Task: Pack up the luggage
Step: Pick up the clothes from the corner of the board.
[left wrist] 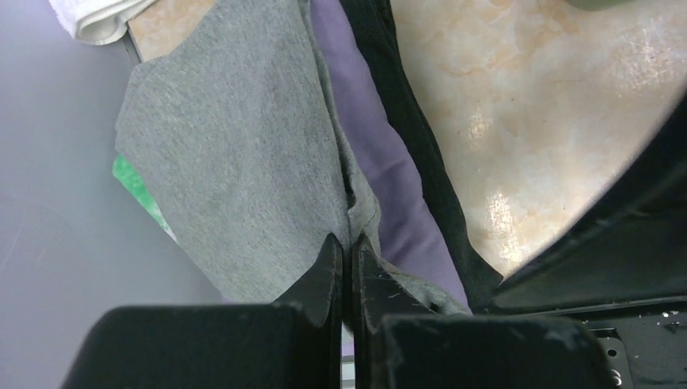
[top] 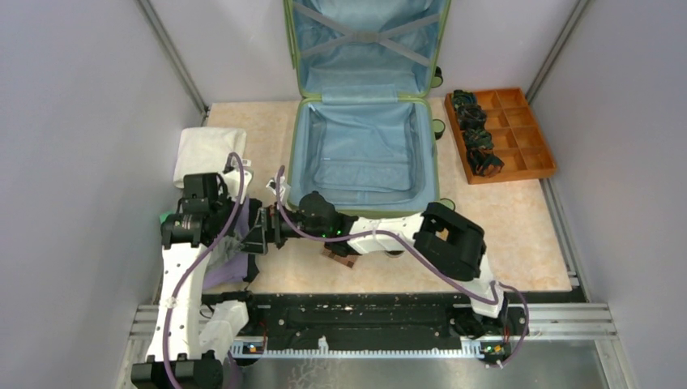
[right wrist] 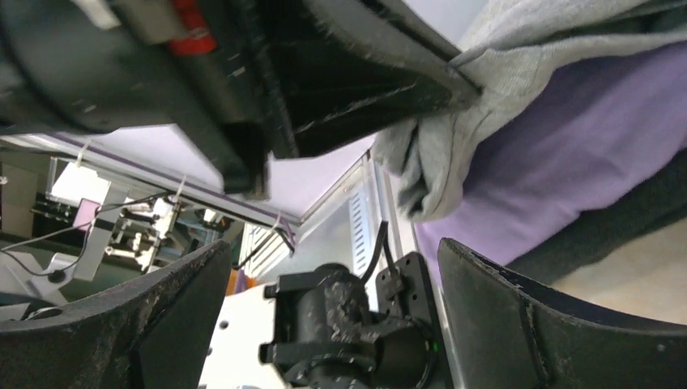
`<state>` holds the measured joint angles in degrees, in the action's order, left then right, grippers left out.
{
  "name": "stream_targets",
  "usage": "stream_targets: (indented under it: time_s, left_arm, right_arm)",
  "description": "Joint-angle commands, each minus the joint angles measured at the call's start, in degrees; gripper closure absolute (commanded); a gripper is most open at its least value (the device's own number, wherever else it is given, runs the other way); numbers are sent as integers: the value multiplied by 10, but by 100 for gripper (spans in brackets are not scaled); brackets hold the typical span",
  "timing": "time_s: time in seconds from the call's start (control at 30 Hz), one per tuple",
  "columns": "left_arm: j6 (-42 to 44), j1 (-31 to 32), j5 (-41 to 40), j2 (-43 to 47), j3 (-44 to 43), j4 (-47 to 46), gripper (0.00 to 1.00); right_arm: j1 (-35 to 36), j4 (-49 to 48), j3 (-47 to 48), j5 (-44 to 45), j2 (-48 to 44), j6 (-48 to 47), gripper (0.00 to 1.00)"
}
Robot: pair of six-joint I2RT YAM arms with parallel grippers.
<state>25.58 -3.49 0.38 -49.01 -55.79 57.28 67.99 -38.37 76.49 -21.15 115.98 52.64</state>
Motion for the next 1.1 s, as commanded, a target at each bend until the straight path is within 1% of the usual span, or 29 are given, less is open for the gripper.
stream_targets:
  time_s: [0.0,0.1,0.3,0.47,0.53,0.57,0.63,0.7,0.73,0.8,0.83,0.87,0.9,0.93,0.97,1.07]
  left_arm:
    - [12,1,33,1,5,-7,100]
    - [15,1,35,-7,2,-7,100]
    - [21,1,37,-11,-6,-10,100]
    - [17,1,48,-18,-5,-5,100]
    - [19,1,62,-21,-9,5,100]
    - [21,1,70,-23,-12,13,94]
    - [26,1,80,-28,-20,24,68]
    - [24,1,82,-31,-31,32,58]
    - [20,1,82,-34,-39,36,50]
    - [11,1,76,-38,-60,43,33]
    - [6,1,67,-38,-69,44,21]
    - [2,1,57,-36,-79,45,12]
    - [-1,1,42,-35,-86,44,6]
    - [-5,1,27,-33,-90,43,2]
    - [-6,1,9,-30,-91,42,2]
    - [-8,1,-41,-19,-85,30,2]
  right_arm:
    - [3,-33,71,-8,60,-11,1]
    - [5,-8,110,8,92,-20,1]
    - [11,8,113,63,104,-36,1]
    - [20,11,152,92,134,-37,1]
    - [21,-4,160,106,146,-34,1]
    - [21,-8,164,112,153,-32,1]
    - [21,-3,183,120,169,-28,1]
    - [22,6,207,123,188,-24,2]
    - [22,6,215,125,194,-20,3]
    - [21,6,227,130,203,-18,8]
    - [21,17,235,135,205,-21,11]
    - [22,20,236,139,204,-23,14]
    - [22,16,228,143,199,-25,18]
    - [21,8,219,146,192,-28,21]
    - [21,4,212,148,186,-30,24]
    - [21,11,213,151,176,-33,36]
